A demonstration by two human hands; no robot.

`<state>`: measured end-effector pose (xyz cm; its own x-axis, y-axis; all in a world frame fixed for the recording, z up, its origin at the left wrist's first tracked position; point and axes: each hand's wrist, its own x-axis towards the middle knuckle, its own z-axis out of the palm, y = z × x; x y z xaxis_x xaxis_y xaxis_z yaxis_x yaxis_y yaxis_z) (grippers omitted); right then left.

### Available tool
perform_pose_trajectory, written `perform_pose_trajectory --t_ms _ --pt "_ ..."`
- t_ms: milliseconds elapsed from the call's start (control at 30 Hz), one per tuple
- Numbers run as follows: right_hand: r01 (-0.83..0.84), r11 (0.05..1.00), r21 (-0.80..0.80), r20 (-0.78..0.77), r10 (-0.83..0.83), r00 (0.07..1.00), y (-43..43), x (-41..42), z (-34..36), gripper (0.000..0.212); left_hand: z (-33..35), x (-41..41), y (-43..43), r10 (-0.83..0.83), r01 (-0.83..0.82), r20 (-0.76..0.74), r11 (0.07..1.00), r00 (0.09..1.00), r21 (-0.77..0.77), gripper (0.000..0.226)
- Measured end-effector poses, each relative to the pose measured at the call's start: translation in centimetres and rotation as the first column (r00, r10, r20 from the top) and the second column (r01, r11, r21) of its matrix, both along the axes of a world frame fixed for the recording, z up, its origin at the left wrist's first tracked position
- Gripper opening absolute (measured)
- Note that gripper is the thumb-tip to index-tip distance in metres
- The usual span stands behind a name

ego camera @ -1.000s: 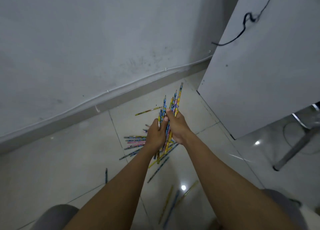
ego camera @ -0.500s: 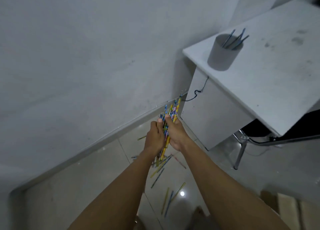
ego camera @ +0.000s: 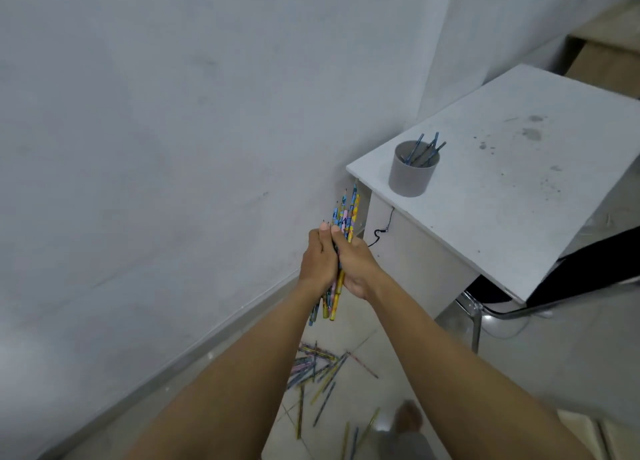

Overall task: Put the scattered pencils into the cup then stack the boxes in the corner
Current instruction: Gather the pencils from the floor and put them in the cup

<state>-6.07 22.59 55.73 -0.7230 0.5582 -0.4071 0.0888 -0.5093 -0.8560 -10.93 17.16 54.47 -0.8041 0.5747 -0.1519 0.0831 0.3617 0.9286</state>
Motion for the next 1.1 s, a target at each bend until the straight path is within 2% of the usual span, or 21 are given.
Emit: perform_pose_trajectory --t_ms 167,300,567,667,733,800,867,967,1100 --pt "-0.029 0.998 -0.055 -0.001 0.029 1.000 6.4 -1.3 0.4 0.037 0.5 -1.1 5.9 -0.021 0.020 0.031 1.000 0.999 0.013 0.075" --pt "-0.059 0.996 -0.067 -0.035 0.057 0.998 15.4 -3.0 0.5 0.037 1.1 -3.0 14.8 -0.038 0.038 0.026 0.999 0.999 -0.004 0.086" --pt "0.105 0.994 0.015 -0.033 -0.104 0.994 32.4 -6.8 1.0 0.026 2.1 -5.4 31.7 -0.007 0.004 0.078 0.999 0.997 0.046 0.073" --pt "0.149 0.987 0.061 0.037 -0.151 0.988 37.0 -8.4 1.2 0.031 1.9 -6.8 35.1 -0.075 0.076 0.085 0.997 0.994 -0.001 0.063" --pt "0.207 0.977 0.050 0.013 -0.208 0.978 40.0 -9.5 0.9 0.028 1.7 -7.8 36.7 -0.103 0.107 0.076 0.993 0.992 -0.043 0.048" --pt "0.276 0.955 0.112 -0.034 -0.273 0.961 41.9 -10.1 0.9 0.023 1.6 -8.5 37.0 -0.132 0.133 0.028 0.990 0.991 -0.046 0.036" --pt "0.284 0.927 0.246 -0.055 -0.279 0.959 43.5 -10.8 0.8 0.020 1.2 -9.1 37.5 -0.136 0.135 -0.011 0.990 0.991 -0.043 0.029" --pt "0.245 0.866 0.436 -0.094 -0.226 0.969 44.2 -11.5 0.8 0.018 0.7 -9.4 38.0 -0.115 0.115 -0.024 0.993 0.993 -0.028 0.032" --pt "0.172 0.811 0.560 -0.076 -0.157 0.985 43.8 -11.9 -0.3 0.015 0.3 -9.3 38.7 -0.125 0.123 -0.022 0.990 0.992 -0.068 0.039"
